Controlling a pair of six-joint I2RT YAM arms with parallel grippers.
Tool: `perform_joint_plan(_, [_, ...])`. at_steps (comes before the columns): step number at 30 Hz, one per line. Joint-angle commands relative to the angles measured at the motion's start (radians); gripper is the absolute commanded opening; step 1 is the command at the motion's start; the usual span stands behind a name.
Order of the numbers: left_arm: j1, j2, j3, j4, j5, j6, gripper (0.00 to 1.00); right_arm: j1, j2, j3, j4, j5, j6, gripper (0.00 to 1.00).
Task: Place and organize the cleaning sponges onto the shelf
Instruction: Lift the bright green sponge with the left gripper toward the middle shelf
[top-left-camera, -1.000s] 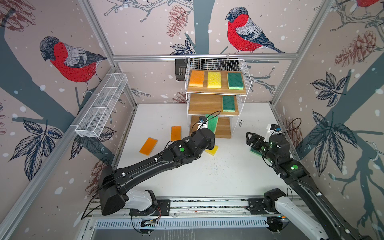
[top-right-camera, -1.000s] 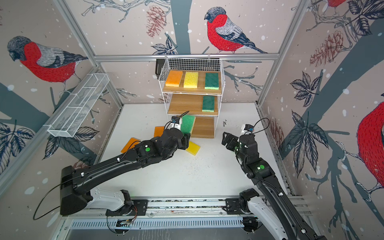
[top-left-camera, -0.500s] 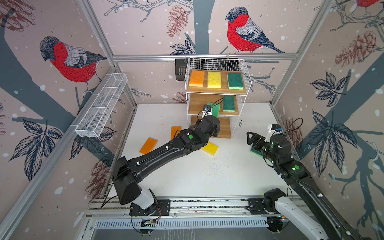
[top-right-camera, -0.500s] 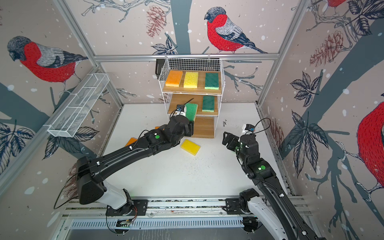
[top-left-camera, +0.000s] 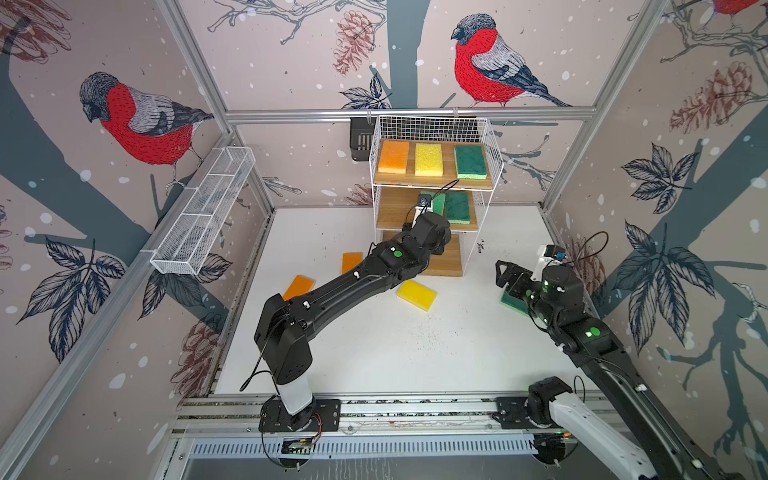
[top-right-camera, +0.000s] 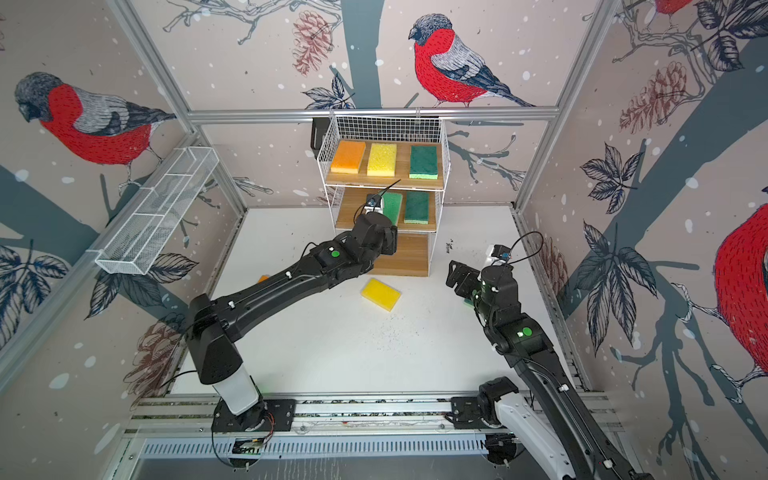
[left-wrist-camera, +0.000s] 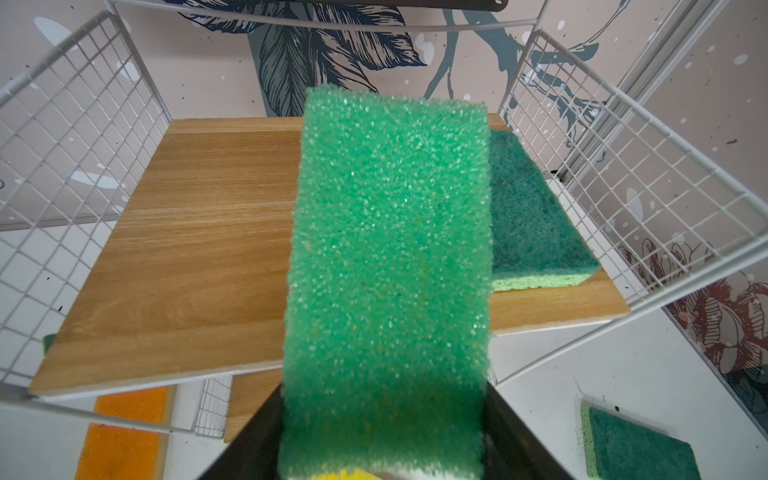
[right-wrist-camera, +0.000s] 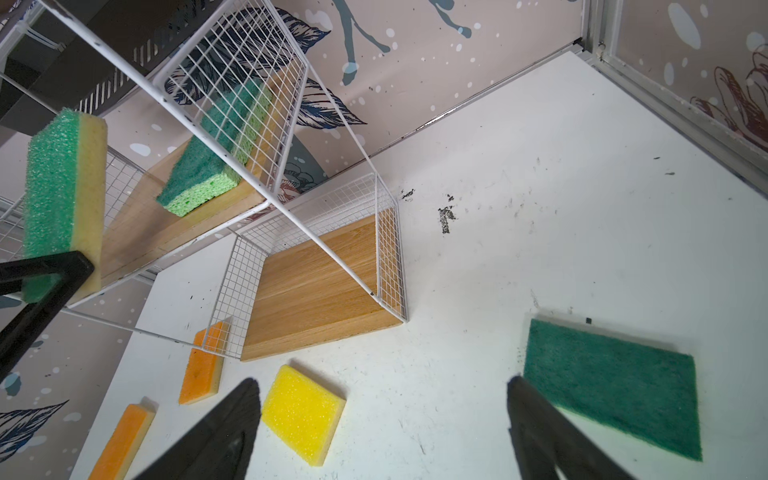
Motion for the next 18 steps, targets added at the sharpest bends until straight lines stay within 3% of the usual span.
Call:
perform_joint_plan(1, [0.007,0.015,0.015,0.034,-0.015,0.011,0.65,-0.003,0.004,0.009,0.004,0.012,-0.018,0.92])
perform_joint_plan(18, [0.027,0.05,0.001,0.165,-0.077,0.033,0.65,-0.02,0.006,-0.013,0.02,-0.01,-0.03,0.93])
